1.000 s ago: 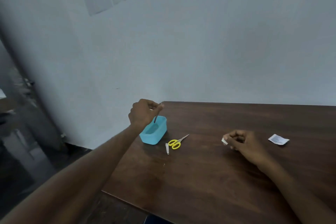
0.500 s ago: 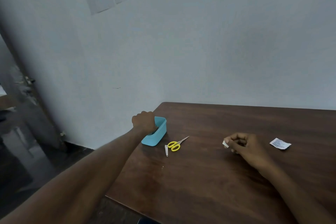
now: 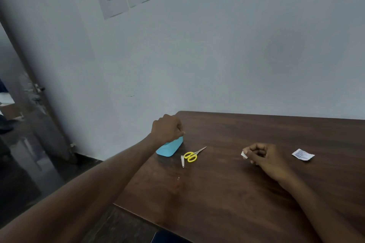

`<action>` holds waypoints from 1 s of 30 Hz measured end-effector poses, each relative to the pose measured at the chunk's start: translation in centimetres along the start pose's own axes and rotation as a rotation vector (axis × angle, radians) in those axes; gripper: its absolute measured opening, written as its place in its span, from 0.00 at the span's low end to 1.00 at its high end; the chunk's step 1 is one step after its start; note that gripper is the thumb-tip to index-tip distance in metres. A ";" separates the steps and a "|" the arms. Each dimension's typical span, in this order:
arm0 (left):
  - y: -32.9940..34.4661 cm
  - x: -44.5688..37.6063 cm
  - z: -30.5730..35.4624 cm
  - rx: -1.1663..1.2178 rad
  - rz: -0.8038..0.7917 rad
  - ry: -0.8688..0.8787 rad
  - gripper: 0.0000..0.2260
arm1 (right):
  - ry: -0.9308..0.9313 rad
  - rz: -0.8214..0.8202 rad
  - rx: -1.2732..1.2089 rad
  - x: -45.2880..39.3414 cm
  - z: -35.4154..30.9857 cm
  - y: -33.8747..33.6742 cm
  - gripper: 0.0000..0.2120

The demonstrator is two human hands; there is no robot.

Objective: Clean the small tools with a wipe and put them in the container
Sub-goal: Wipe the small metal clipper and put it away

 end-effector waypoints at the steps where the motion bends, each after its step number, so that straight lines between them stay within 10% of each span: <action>1: -0.3 0.5 1.0 -0.008 0.005 0.041 0.06 | -0.001 -0.002 -0.001 0.0 0.0 0.0 0.05; 11: 3.3 6.3 3.6 -0.134 -0.259 0.072 0.18 | -0.023 0.000 0.028 0.4 -0.7 -0.2 0.06; 30: 2.2 5.7 5.7 0.422 -0.261 -0.180 0.04 | -0.026 0.016 0.028 0.0 -0.1 -0.6 0.02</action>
Point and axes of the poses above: each hand's wrist, its own x-axis away from the middle knuckle, its own y-axis out of the palm, z = x × y, the point moved 9 cm from there along -x, towards the middle knuckle, and after that the axes turned 15 degrees about z, right-handed, at the moved point
